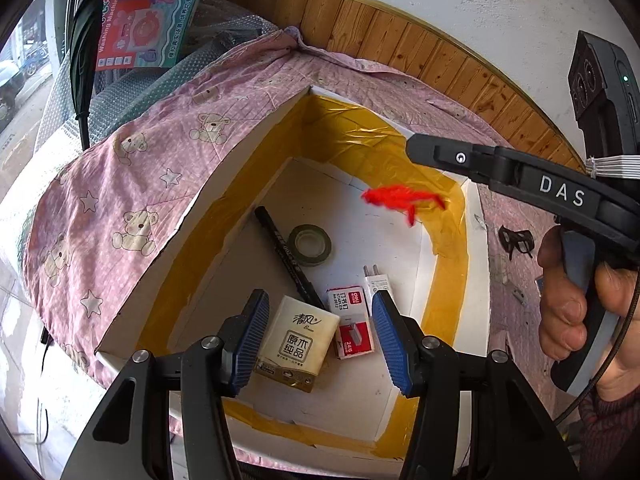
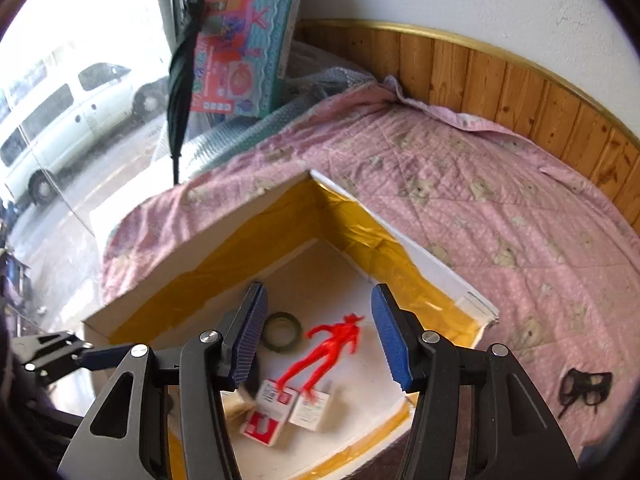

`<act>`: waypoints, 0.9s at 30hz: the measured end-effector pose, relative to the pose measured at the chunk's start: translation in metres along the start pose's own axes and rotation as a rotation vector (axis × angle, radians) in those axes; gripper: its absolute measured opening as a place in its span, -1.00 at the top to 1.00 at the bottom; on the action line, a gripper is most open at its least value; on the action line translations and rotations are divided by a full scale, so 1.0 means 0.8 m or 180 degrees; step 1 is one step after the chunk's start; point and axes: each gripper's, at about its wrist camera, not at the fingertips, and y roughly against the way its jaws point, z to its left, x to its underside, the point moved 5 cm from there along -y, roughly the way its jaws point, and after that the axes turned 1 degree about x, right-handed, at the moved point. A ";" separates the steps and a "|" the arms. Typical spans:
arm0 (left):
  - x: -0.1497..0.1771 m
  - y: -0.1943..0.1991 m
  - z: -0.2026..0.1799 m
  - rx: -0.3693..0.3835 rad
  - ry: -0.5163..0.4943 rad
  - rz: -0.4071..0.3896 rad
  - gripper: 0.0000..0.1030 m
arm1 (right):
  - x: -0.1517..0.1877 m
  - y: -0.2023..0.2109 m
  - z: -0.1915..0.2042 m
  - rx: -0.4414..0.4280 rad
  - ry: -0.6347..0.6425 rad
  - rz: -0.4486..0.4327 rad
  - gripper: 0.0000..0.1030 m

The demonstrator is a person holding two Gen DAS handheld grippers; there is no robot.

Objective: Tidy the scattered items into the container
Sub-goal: 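Open the right tool to drop the figure while the left tool drops the tissue pack, then move both open tools back toward the items on the bedspread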

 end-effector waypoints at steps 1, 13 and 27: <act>0.001 0.001 0.000 -0.0009 0.0008 0.0009 -0.07 | -0.001 0.005 -0.009 -0.0343 -0.0302 0.0007 -0.14; 0.004 0.032 -0.017 -0.0012 -0.0088 -0.0101 -0.07 | 0.044 0.048 -0.024 -0.0534 -0.0664 -0.0029 -0.11; 0.019 0.055 -0.082 0.0081 -0.0400 -0.0152 -0.07 | 0.120 0.113 -0.009 -0.0855 -0.0962 -0.0282 -0.11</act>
